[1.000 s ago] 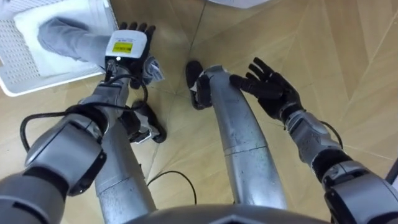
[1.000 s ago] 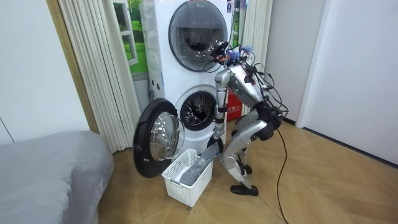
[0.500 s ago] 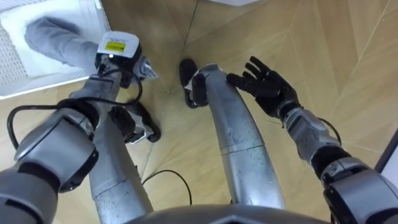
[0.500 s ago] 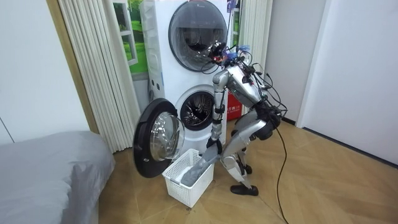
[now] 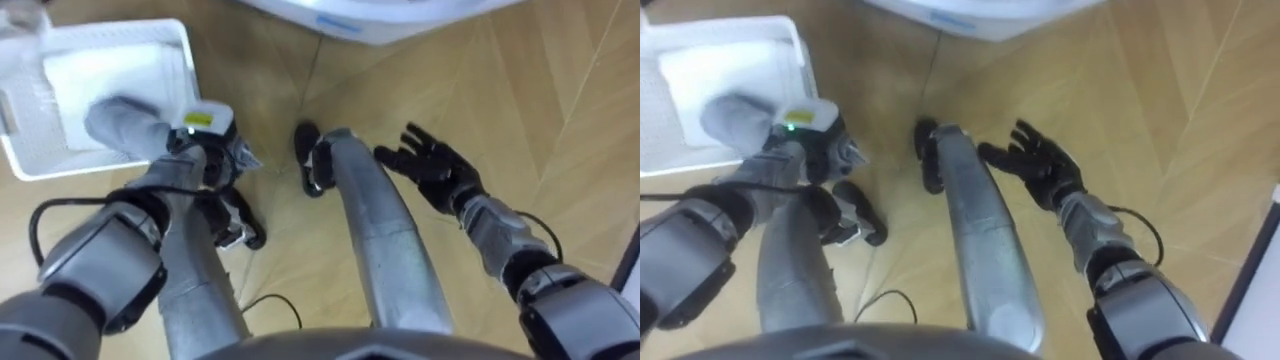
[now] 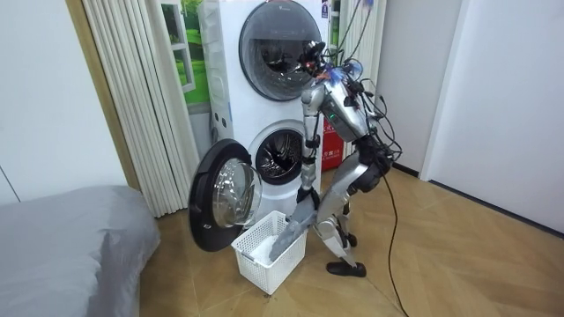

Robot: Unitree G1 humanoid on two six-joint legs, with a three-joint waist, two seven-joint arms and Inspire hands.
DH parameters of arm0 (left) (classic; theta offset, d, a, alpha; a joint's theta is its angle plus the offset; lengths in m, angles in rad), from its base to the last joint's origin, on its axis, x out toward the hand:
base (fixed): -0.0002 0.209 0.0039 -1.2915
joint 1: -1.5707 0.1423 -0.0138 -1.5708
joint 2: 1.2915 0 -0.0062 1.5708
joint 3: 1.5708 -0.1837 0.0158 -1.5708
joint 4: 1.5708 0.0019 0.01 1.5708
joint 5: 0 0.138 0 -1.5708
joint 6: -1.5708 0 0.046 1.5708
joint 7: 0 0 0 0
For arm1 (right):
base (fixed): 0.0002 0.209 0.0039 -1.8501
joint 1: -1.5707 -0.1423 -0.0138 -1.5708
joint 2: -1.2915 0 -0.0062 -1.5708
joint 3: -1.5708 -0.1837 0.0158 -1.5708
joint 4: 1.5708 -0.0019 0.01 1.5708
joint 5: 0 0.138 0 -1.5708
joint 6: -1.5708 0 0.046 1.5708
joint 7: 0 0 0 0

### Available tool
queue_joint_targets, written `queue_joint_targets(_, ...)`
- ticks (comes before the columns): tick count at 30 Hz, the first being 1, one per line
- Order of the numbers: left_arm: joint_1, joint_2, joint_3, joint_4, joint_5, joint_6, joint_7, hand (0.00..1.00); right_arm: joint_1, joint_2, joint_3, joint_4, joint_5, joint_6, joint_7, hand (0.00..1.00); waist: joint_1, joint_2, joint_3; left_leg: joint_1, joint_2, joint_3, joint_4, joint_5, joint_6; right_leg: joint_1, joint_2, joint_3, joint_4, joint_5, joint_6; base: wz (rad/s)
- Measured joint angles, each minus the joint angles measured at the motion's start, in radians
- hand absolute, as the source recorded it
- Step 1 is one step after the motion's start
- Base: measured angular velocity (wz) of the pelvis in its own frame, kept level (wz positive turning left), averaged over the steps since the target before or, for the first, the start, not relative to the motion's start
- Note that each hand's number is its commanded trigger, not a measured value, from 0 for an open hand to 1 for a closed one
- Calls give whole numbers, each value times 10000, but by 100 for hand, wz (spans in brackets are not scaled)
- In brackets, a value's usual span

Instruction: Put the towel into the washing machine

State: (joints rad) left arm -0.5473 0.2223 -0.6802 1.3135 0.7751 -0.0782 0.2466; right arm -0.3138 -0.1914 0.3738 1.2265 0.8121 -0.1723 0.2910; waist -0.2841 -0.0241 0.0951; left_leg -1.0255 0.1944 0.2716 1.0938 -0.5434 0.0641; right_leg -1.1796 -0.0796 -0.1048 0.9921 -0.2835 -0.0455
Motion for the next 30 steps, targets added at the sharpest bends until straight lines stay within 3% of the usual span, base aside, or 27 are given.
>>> queue_joint_targets(4, 88, 13, 329, 1, -3, -365, -120, 100, 256, 26, -4, 220, -346, -4, -300, 0, 194, 10, -80, 936, -38, 287, -754, 238, 34, 903, -69, -133, -784, 324, 9, -15)
queue_joint_targets(11, 176, -76, 1004, -27, -663, -620, 438, 100, 307, -10, 336, 548, -922, -9, -569, 0, 486, 39, -107, 2301, -355, 377, -2061, 818, 84, 2319, -164, -196, -2015, 805, 116, 4)
queue_joint_targets(14, 243, -48, 1547, -175, -679, -628, 856, 100, 319, -48, 344, 567, -1203, -12, -640, 0, 571, 93, -105, 2740, -469, 333, -2485, 1035, 79, 2828, -299, -454, -2373, 932, 98, 14)
queue_joint_targets(18, 218, 39, 2114, -906, -1056, -939, 1758, 100, 382, -132, 362, 559, -1563, -118, -726, 0, 754, 426, -105, 2949, -535, 68, -2693, 1180, 60, 3288, -467, -872, -2622, 959, 56, 19)
queue_joint_targets(20, 229, 54, 2419, -1264, -1447, -1095, 2125, 100, 395, -125, 353, 544, -1974, -167, -829, 0, 886, 445, -102, 3122, -538, 80, -2784, 1210, 34, 3432, -466, -894, -2666, 961, 51, 4)
queue_joint_targets(22, 351, -9, 2817, -1897, -2305, -1310, 2342, 100, 395, -139, 349, 471, -2769, -240, -1065, 0, 1040, 476, -111, 3392, -572, 60, -2981, 1262, -16, 3709, -506, -1028, -2819, 961, 27, 3)
queue_joint_targets(26, 414, -73, 2924, -3071, -4156, -1634, 2334, 100, 411, -85, 404, 139, -3724, -339, -1333, 0, 1194, 513, -112, 3613, -721, -43, -3382, 1478, -23, 3989, -630, -1231, -3005, 994, -1, 14)
queue_joint_targets(30, 921, -463, 2896, -3848, -6910, -2026, 1624, 100, 392, 13, 354, -197, -4598, -363, -1474, 0, 1516, 540, -133, 3905, -759, -14, -3679, 1564, -83, 4235, -616, -1256, -3178, 993, -1, 3)
